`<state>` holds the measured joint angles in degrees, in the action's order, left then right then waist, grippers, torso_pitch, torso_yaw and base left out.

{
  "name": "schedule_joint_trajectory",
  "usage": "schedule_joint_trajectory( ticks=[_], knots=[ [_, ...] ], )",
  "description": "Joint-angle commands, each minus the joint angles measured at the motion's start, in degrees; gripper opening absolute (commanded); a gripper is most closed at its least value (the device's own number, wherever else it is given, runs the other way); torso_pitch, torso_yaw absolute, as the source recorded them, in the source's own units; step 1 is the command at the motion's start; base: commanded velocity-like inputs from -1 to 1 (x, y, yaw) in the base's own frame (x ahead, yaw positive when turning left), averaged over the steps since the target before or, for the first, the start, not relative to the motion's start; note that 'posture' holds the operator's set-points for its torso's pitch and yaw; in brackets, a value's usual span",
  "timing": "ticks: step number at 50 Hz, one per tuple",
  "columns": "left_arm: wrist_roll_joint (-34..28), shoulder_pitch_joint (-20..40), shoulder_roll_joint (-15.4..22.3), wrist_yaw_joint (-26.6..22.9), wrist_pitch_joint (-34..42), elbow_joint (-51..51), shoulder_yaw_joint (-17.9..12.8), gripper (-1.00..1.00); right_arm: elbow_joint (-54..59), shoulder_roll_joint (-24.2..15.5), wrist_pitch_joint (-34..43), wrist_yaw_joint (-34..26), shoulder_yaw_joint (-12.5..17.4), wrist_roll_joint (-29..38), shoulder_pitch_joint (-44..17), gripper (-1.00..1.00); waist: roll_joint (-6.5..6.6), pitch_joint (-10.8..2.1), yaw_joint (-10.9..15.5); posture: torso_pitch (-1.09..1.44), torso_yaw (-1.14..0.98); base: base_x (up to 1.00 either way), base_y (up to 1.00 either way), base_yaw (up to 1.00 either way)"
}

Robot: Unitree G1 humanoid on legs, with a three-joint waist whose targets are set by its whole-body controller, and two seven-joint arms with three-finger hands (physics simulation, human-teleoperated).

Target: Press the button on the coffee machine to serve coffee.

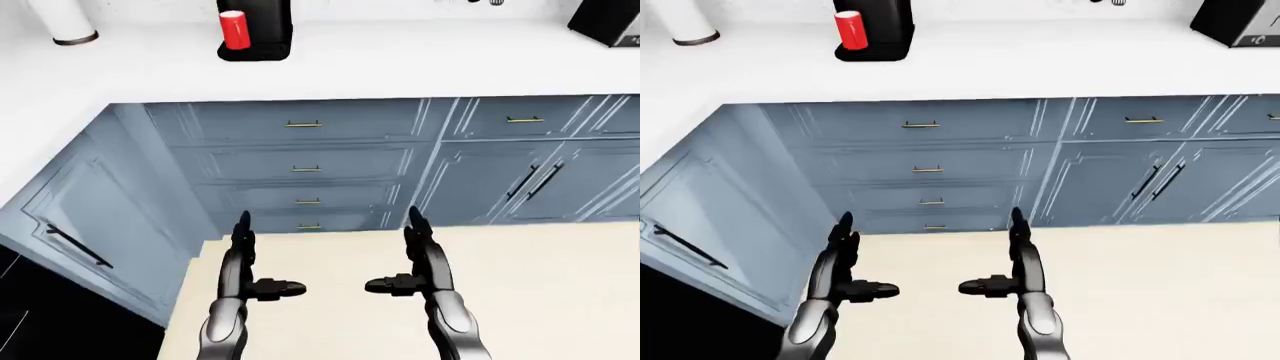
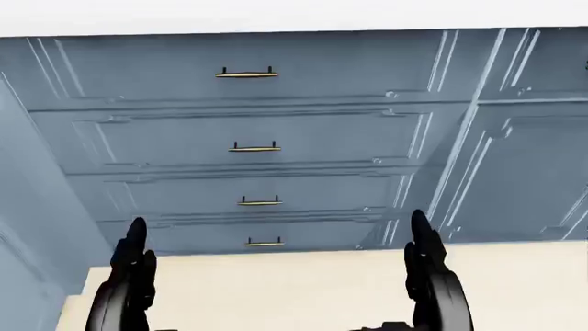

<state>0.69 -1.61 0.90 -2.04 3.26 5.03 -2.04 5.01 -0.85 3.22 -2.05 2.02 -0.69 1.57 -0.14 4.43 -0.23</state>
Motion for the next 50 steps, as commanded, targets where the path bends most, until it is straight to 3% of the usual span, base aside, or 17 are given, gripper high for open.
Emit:
schedule_joint_trajectory(
  ticks=[1,3,4,5,7,8,17,20,28,32,35,41,44,48,50],
  knots=[
    [0.9,1.7,0.3,0.0,-2.6,-5.0,-0.6,1.00,-6.1,-0.2,-2.5,1.1,0.7,-0.2,-1.2,1.00,-0.45,-0.05,-0.1,0.00,0.00,0.00,0.00,0.00],
    [1.1,1.5,0.3,-0.2,-2.5,-5.1,-0.7,1.00,-6.5,-0.1,-2.2,1.2,0.7,-0.5,-1.1,1.00,-0.05,-3.56,0.4,0.00,0.00,0.00,0.00,0.00],
    [1.1,1.5,0.3,-0.2,-2.6,-5.1,-0.6,1.00,-6.5,-0.1,-2.3,1.2,0.7,-0.6,-1.0,1.00,-0.07,-2.98,0.4,0.00,0.00,0.00,0.00,0.00],
    [0.9,1.3,0.3,-0.1,-2.4,-5.4,-0.6,1.00,-6.6,-0.1,-2.3,1.1,0.7,-0.9,-1.0,1.00,-0.36,-0.93,0.4,0.00,0.00,0.00,0.00,0.00],
    [0.9,1.3,0.3,-0.1,-2.2,-5.5,-0.6,1.00,-7.1,0.0,-2.1,1.1,0.6,-1.0,-0.8,1.00,-0.44,-3.96,0.4,0.00,0.00,0.00,0.00,0.00],
    [0.9,1.2,0.2,0.0,-1.9,-5.9,-0.5,1.00,-6.9,-0.1,-2.1,1.2,0.7,-1.0,-0.9,1.00,-0.44,-4.28,0.4,0.00,0.00,0.00,0.00,0.00],
    [1.1,2.2,0.3,0.3,-2.1,-4.6,-0.8,1.00,-6.2,-0.2,-2.3,1.3,0.5,-0.4,-1.7,1.00,-0.25,-4.78,0.5,0.00,0.00,0.00,0.00,0.00],
    [0.8,2.1,0.4,0.9,-1.2,-6.4,-0.9,1.00,-9.1,-0.4,1.4,1.8,0.5,-0.1,-2.5,1.00,-0.23,-5.01,0.4,0.00,0.00,0.00,0.00,0.00],
    [2.4,4.9,1.3,1.3,12.2,-17.9,-2.2,1.00,-20.8,-1.1,15.2,2.2,1.0,0.8,-5.8,1.00,-0.23,-5.31,0.5,0.00,0.00,0.00,0.00,0.00],
    [3.7,8.9,2.7,1.5,20.6,-22.7,-3.8,1.00,-24.5,-2.5,23.1,1.9,1.1,1.7,-10.5,1.00,-0.14,-5.25,0.5,0.00,0.00,0.00,0.00,0.00],
    [5.7,12.6,3.9,2.2,27.5,-26.2,-6.0,1.00,-27.2,-2.7,28.9,3.0,2.8,0.9,-15.4,1.00,-0.07,-5.25,0.5,0.00,0.00,0.00,0.00,0.00],
    [9.5,22.8,8.0,4.1,41.4,-31.2,-9.1,1.00,-29.8,-6.3,40.8,2.5,1.9,3.9,-25.6,1.00,0.21,-4.93,0.4,0.00,0.00,0.00,0.00,0.00],
    [12.4,29.8,9.9,6.3,46.3,-30.9,-10.5,1.00,-31.9,-6.8,49.5,1.5,4.8,1.6,-32.1,1.00,0.18,-4.70,0.5,0.00,0.00,0.00,0.00,0.00],
    [15.6,37.1,13.2,9.0,53.6,-29.7,-12.0,1.00,-33.2,-10.5,58.8,1.7,8.1,-1.7,-41.5,1.00,0.18,-4.31,0.6,0.00,0.00,0.00,0.00,0.00],
    [17.3,40.7,15.0,10.1,56.4,-29.3,-12.8,1.00,-33.0,-12.2,61.8,2.2,8.5,-3.1,-44.5,1.00,0.31,-4.16,0.6,0.00,0.00,0.00,0.00,0.00]
  ],
)
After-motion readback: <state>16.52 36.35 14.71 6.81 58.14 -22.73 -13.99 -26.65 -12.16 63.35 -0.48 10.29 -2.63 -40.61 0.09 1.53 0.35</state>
